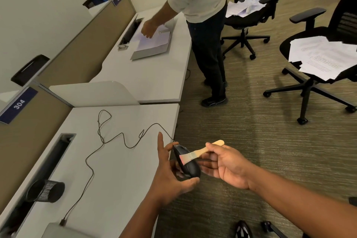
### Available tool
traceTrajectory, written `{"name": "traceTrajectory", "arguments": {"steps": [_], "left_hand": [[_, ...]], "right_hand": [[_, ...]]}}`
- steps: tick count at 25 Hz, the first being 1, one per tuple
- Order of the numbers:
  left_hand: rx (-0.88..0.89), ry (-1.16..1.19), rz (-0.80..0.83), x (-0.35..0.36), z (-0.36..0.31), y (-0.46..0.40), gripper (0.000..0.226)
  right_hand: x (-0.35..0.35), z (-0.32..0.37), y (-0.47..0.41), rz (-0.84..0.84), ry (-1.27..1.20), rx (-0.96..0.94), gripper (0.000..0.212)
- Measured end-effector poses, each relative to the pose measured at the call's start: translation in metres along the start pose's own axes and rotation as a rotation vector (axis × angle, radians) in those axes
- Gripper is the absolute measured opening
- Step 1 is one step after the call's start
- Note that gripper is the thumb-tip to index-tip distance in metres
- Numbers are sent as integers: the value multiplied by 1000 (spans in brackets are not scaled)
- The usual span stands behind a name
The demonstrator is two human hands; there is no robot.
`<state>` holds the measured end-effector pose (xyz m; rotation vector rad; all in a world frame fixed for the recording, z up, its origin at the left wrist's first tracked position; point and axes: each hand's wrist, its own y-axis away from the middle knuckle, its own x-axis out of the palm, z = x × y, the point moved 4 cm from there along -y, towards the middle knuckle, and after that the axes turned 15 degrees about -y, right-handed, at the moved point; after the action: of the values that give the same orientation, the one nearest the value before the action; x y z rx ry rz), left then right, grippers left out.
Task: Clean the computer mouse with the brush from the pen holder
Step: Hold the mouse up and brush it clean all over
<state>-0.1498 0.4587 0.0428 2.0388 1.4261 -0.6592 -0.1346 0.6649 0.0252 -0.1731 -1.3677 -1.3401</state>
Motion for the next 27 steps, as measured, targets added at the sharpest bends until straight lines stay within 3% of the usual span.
{"name": "traceTrajectory", "arguments": {"steps": [13,17,22,25,27], "left_hand": [[-23,46,-29,-4,-7,0,158],[-38,48,-3,-5,-6,1,158],[-53,11,74,-5,-2,-1,158],[-50,-39,107,-4,0,-2,160],[-48,-50,115,-3,0,-2,161]], "right_hand": [[3,-2,4,14,-128,29,39],[4,0,5,-31,-61,13,33],[18,32,14,-52,280,-371,15],[48,53,28,169,729,-702,12],[66,56,32,305,1093,-802,24]]}}
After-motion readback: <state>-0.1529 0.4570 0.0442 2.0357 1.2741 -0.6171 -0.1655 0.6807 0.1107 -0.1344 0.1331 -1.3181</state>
